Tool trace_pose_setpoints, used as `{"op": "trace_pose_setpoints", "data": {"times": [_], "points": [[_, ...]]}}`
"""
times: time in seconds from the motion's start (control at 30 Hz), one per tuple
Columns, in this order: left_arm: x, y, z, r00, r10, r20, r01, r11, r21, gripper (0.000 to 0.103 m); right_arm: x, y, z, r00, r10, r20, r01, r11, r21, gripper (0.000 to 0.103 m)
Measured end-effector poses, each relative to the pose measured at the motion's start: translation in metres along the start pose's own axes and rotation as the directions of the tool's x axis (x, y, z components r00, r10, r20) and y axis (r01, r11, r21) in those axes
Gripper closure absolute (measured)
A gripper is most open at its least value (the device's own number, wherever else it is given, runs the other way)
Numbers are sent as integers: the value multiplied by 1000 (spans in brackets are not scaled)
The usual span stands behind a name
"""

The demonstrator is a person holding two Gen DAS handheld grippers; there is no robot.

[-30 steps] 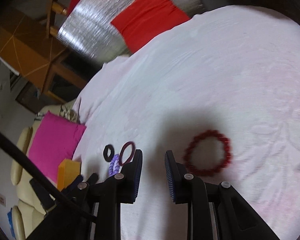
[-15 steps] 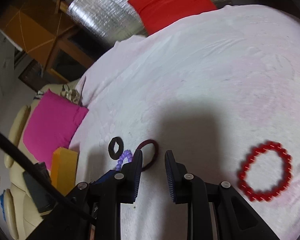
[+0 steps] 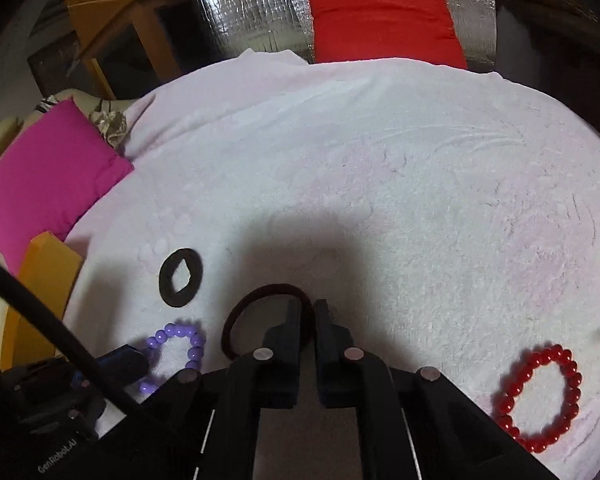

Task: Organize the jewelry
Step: 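Grasp the purple beaded bracelet with the left gripper while the right grasps the dark red ring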

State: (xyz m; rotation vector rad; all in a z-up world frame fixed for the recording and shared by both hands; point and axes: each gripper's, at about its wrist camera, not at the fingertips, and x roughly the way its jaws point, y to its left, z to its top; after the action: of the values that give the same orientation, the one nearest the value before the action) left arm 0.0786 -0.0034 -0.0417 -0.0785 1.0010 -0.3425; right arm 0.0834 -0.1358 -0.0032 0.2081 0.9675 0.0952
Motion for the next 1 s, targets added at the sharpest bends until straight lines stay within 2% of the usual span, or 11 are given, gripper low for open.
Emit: {"op": "trace_pose_setpoints", "data": {"times": [0.27, 0.5, 0.63, 0.67, 0.73, 0.77, 0.9, 1.0], "points": [[-18, 3, -8, 999, 19, 26, -19, 1000, 23, 96, -39, -28, -3, 998, 33, 50, -36, 997, 64, 97], [-27, 4, -24, 999, 34, 1, -34, 999, 38, 96, -63, -37, -26, 999, 46, 11, -47, 994, 100, 97], [-29, 8, -31, 1000, 24, -18, -23, 999, 42, 96, -64, -34, -37, 999, 41, -22, -39, 994, 104, 97], [-29, 8, -32, 999, 27, -19, -26, 999, 44, 90, -60, -33, -39, 999, 30, -42, -26, 995, 100, 97], [-30, 9, -32, 999, 35, -20, -34, 999, 43, 64, -52, -33, -42, 997, 1, -76, 6, 996, 94, 96], [-31, 9, -31, 999, 31, -15, -30, 999, 40, 46, -46, -34, -43, 995, -9, -99, 19, 995, 95, 96], [-34, 0, -28, 1000, -1, 27, -1, 997, 76, 43, -38, -38, -37, 992, -1, -126, 15, 993, 115, 94], [-24, -11, -27, 1000, 17, 9, -18, 992, 125, 43, -32, -36, -33, 991, -11, -133, 23, 996, 87, 94]]}}
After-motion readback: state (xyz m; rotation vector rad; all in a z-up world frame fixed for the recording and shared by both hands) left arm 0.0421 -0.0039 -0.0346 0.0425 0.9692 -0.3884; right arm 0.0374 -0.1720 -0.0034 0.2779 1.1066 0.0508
